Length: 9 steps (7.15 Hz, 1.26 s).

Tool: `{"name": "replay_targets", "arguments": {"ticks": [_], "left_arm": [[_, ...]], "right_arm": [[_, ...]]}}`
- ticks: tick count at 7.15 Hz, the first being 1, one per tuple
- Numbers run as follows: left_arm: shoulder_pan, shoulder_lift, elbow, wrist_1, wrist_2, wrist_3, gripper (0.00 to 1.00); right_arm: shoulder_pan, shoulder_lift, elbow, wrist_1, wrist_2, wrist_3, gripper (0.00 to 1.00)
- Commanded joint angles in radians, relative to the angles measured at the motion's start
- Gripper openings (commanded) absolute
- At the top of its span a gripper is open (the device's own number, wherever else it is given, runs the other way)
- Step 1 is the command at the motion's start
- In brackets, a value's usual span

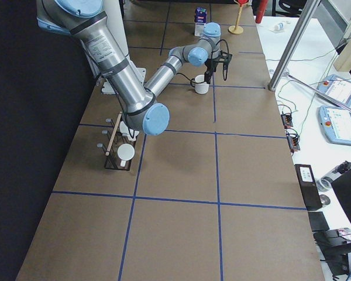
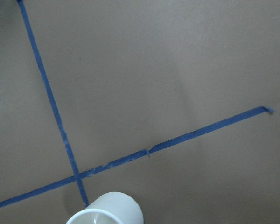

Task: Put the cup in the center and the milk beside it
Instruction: 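Open the right gripper and lift it away from the mug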

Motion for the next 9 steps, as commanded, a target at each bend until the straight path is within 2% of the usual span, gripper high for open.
{"name": "replay_targets", "arguments": {"ticks": [1, 3, 6, 9], "left_arm": [[0.079, 0.0, -0.012, -0.095, -0.032, -0.192, 1.0], [0.154, 0.033, -0.011, -0.215, -0.018, -0.306, 1.0], [0.245, 0.055, 0.0, -0.299, 0.052, -0.398, 1.0], [0.311, 0.064, 0.018, -0.346, 0.056, -0.446, 1.0]], "right_arm": [[0.075, -0.089, 0.109, -0.067, 0.038, -0.164, 1.0], [0.134, -0.107, 0.168, -0.166, 0.06, -0.306, 1.0], [0.137, -0.125, 0.185, -0.166, 0.06, -0.311, 1.0], [0.14, -0.125, 0.183, -0.164, 0.06, -0.313, 1.0]]}}
